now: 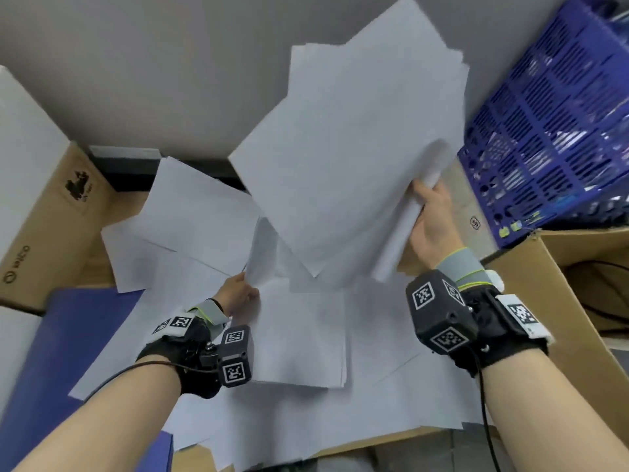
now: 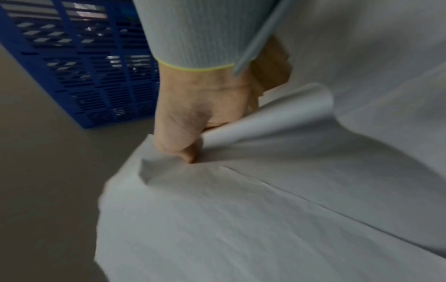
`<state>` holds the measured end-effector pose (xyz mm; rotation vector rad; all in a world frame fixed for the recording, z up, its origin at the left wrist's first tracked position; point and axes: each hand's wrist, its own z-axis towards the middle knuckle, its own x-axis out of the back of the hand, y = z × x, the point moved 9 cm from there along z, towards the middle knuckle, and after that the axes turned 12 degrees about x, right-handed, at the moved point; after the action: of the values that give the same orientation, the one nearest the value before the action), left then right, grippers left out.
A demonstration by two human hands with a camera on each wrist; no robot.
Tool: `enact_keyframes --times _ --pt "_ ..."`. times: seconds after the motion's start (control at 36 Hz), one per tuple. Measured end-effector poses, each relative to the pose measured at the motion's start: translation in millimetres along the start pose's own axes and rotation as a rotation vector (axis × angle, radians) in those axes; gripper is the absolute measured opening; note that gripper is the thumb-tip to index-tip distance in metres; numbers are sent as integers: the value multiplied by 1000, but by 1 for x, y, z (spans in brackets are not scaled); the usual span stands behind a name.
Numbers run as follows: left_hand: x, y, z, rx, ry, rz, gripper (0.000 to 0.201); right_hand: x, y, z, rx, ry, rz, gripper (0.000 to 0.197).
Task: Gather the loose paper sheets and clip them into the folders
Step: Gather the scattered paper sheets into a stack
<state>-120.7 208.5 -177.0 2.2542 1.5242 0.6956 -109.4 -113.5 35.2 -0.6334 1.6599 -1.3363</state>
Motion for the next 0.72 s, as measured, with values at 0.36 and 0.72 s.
enact_keyframes --times 0.36,0.72 --pt "12 -92 -18 186 -165 -163 6 107 184 -151 -731 -256 -960 26" --pt "-5 -95 -20 60 -111 83 15 111 185 -187 -775 -113 -602 20"
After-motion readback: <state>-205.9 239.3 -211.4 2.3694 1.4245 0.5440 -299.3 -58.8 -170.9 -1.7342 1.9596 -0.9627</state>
